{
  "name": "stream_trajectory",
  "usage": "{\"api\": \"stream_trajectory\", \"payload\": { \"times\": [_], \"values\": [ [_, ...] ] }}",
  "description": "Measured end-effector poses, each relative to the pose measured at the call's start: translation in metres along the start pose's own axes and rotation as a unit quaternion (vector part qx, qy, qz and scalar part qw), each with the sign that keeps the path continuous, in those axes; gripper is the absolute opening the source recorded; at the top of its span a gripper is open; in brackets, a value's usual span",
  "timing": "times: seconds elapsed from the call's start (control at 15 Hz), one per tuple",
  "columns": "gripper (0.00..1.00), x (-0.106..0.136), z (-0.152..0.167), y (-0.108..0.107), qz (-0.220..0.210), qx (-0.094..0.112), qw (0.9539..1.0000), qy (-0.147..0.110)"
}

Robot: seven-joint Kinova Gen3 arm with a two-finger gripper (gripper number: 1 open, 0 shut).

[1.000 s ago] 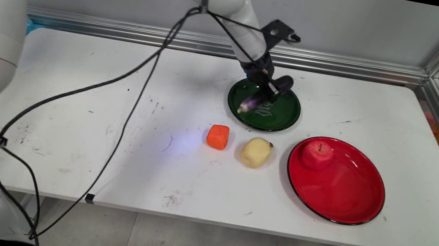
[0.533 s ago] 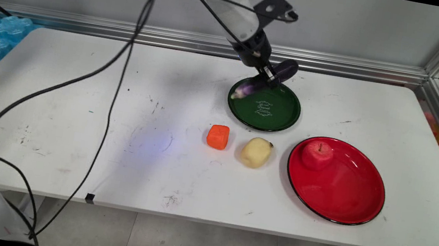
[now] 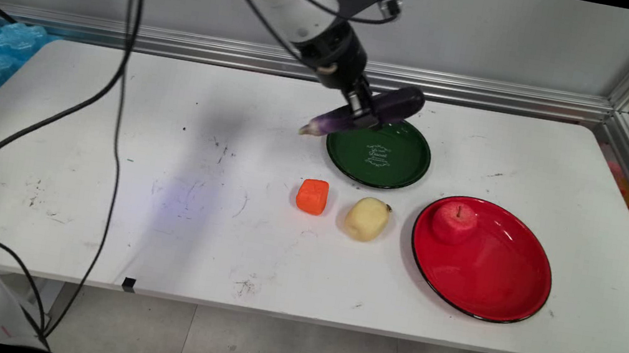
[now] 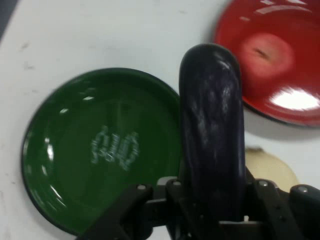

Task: Place the picked object on the table

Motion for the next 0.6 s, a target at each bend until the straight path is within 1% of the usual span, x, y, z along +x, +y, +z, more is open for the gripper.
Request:
{"api": "stream_trajectory", "payload": {
  "times": [0.13, 0.2, 0.4, 0.6],
  "values": [
    [0.00, -0.010, -0.014, 0.014, 0.039, -0.015, 0.9991, -0.004],
    [0.00, -0.015, -0.019, 0.022, 0.059, -0.024, 0.9979, -0.006],
    [0.00, -0.031, -0.026, 0.044, 0.109, -0.046, 0.9928, -0.015],
    [0.00, -0.043, -0.021, 0.062, 0.145, -0.061, 0.9873, -0.022]
  ]
}}
